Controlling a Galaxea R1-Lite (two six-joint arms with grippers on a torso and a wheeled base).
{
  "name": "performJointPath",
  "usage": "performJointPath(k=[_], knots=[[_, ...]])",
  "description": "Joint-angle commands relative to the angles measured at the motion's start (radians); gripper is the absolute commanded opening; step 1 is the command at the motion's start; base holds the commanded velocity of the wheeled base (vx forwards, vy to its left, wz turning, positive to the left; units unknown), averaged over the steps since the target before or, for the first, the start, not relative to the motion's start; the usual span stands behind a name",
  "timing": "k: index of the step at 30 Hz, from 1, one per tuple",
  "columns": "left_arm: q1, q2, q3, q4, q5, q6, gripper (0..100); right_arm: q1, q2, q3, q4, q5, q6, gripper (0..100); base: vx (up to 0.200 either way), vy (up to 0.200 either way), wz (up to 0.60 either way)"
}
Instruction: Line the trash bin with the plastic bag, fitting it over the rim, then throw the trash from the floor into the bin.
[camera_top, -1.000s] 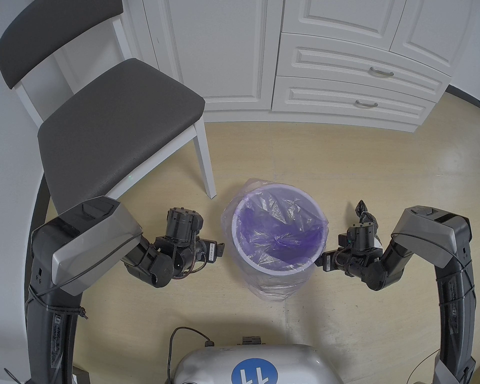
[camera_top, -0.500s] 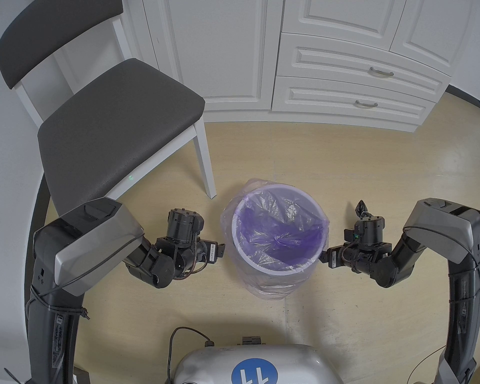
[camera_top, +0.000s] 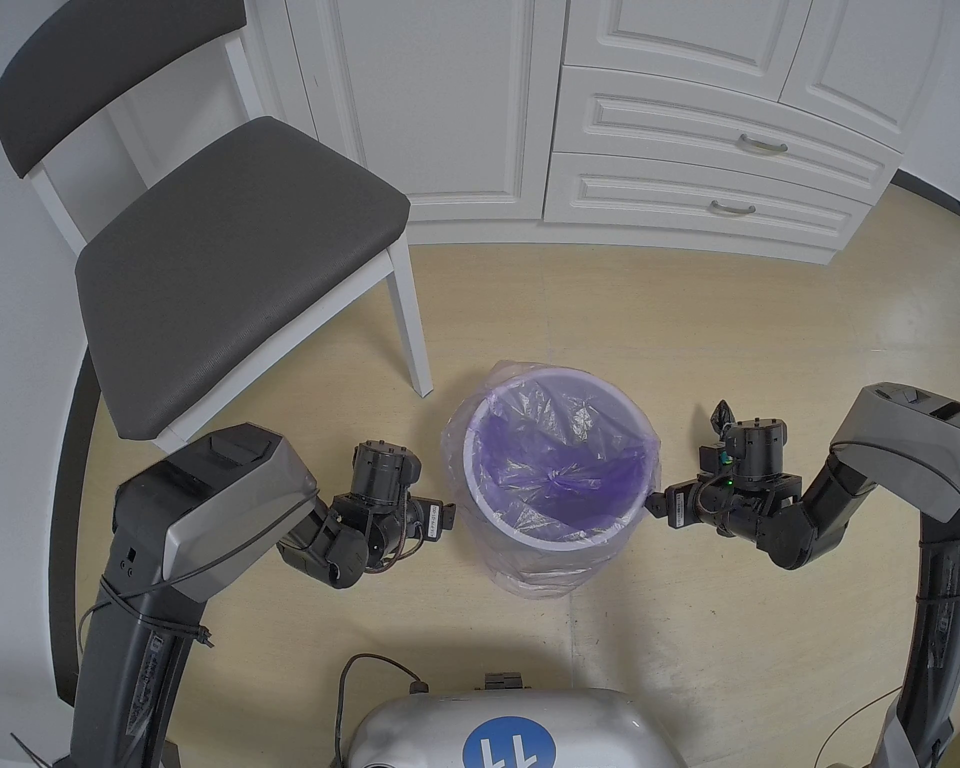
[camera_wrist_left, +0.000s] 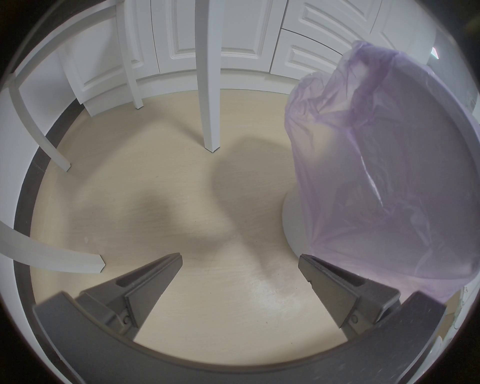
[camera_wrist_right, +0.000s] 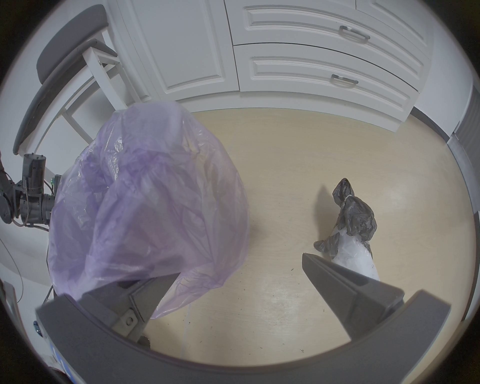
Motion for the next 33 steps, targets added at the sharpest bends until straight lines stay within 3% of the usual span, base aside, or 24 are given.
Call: performJointPath(k=[1, 10, 17, 27, 33], knots=[[0.01, -0.016, 0.014, 0.007, 0.0, 0.002, 100, 0.0, -0.001, 0.001, -0.001, 0.0, -0.002, 100, 0.0, 0.0, 0.0], [0.056, -0.142, 0.122, 0.014, -0.078, 0.045, 100, 0.0, -0.015, 0.004, -0.005, 0.0, -0.001, 100, 0.0, 0.0, 0.0], [0.044, -0.216, 0.183, 0.03, -0.136, 0.045, 100, 0.002, -0.022, 0.011, -0.002, 0.0, -0.002, 100, 0.0, 0.0, 0.0], [0.018, -0.202, 0.18, 0.016, -0.147, 0.033, 100, 0.005, -0.015, 0.008, -0.002, 0.0, -0.002, 100, 0.0, 0.0, 0.0], [-0.024, -0.111, 0.136, -0.032, -0.15, -0.039, 100, 0.003, -0.001, -0.002, -0.001, 0.0, -0.008, 100, 0.0, 0.0, 0.0]])
